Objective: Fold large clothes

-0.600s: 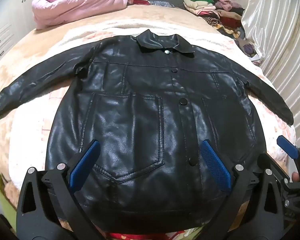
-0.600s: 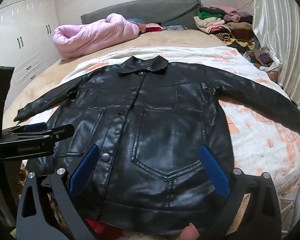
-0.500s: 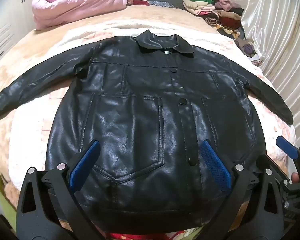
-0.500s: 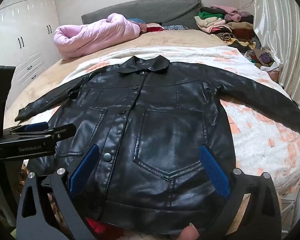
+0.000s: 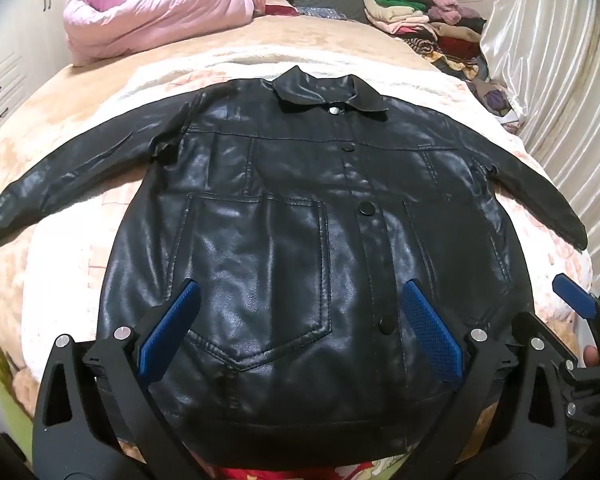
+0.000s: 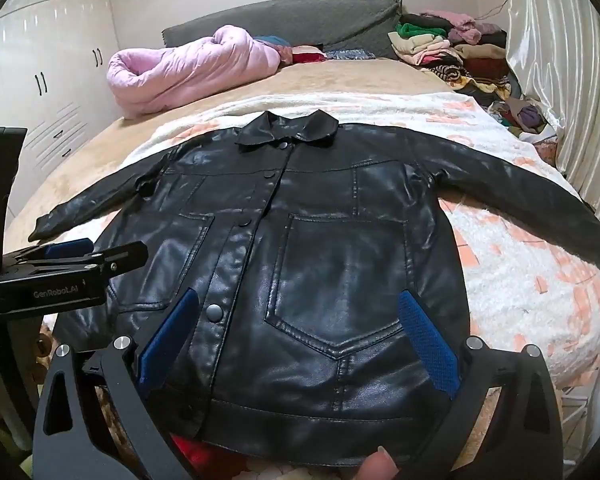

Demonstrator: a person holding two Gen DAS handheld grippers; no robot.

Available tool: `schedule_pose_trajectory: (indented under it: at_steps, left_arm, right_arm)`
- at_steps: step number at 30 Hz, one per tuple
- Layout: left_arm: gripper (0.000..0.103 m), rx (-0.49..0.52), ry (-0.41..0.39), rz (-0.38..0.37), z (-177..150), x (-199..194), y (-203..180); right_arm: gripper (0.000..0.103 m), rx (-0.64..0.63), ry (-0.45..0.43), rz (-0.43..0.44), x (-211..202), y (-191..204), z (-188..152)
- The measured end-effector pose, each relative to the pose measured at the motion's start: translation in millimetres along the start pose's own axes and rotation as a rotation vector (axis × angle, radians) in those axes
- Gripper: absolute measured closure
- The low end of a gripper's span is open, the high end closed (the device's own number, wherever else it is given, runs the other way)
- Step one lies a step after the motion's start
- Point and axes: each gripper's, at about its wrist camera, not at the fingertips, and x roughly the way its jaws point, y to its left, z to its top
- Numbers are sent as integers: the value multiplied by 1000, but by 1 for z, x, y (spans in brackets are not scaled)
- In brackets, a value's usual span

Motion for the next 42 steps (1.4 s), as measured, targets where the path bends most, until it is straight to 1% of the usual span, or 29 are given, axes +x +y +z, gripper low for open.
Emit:
schedule_pose_trajectory:
  at_steps: [42]
  left_arm:
    - [9, 11, -16, 0, 5, -5, 0]
  right_arm:
    - [4, 25, 7, 10, 0, -6, 3]
